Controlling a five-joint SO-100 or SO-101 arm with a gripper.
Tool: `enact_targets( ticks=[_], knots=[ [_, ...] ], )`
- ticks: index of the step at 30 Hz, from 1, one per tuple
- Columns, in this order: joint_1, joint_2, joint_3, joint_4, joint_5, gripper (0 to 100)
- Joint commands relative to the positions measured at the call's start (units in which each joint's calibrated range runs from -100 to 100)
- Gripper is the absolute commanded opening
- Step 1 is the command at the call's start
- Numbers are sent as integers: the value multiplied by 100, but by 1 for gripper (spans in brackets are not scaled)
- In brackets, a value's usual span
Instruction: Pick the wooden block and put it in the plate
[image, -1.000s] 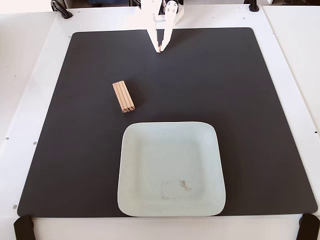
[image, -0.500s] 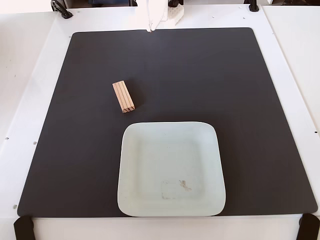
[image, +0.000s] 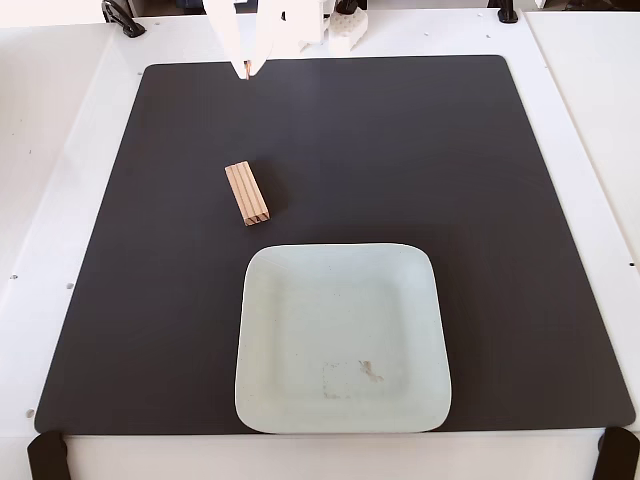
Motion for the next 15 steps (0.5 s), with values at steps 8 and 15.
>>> enact_targets(
  ticks=[8, 15],
  knots=[
    [-36, 2775, -2607, -21, 38, 12],
    [-25, 3818, -3480, -21, 44, 14]
  ],
)
